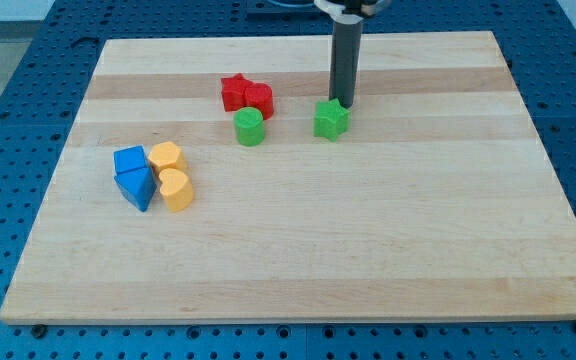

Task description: Slide the green star left and up a bit

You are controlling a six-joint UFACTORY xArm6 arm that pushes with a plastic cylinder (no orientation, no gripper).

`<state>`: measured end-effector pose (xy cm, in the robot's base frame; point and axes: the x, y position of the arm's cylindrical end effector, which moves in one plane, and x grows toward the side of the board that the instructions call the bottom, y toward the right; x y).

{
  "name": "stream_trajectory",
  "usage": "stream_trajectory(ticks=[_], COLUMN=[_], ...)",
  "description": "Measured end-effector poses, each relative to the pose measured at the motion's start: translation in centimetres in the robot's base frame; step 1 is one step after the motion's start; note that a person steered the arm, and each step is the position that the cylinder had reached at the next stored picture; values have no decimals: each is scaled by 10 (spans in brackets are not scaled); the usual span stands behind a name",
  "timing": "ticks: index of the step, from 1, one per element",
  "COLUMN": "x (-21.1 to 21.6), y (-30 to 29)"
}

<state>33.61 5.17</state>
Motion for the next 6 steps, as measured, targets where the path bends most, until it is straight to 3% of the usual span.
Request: stream_trajectory(ticks=[2,3,5,6], x=[27,51,52,52], y=[75,44,-42,-55])
